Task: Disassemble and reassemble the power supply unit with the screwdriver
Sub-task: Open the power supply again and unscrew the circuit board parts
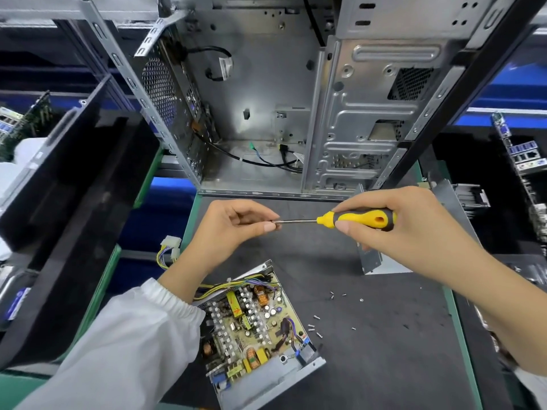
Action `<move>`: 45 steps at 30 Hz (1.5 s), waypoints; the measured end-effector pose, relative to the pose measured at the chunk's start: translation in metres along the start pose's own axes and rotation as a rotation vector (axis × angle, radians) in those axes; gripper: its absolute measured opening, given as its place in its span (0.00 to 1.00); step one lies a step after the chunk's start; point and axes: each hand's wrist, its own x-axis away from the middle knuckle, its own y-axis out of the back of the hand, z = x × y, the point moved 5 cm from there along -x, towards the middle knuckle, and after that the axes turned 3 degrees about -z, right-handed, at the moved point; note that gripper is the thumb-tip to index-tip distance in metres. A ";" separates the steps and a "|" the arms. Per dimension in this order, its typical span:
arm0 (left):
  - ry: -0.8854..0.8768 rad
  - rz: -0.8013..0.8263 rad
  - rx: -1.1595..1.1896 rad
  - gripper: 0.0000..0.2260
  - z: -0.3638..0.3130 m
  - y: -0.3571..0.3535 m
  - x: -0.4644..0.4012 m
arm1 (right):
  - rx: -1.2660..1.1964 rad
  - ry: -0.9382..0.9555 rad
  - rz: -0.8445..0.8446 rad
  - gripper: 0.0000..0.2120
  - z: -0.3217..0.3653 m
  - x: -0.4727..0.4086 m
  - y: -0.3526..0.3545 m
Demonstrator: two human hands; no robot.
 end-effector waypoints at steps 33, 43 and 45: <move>-0.139 0.182 -0.590 0.15 -0.015 -0.003 0.013 | -0.103 -0.146 0.071 0.08 -0.021 0.016 0.001; 0.162 0.279 -0.707 0.19 0.020 0.001 0.034 | 0.227 -0.078 0.251 0.11 -0.026 -0.003 -0.047; 0.216 0.287 -0.647 0.12 0.025 0.002 0.040 | 0.260 -0.047 0.252 0.11 -0.023 -0.008 -0.050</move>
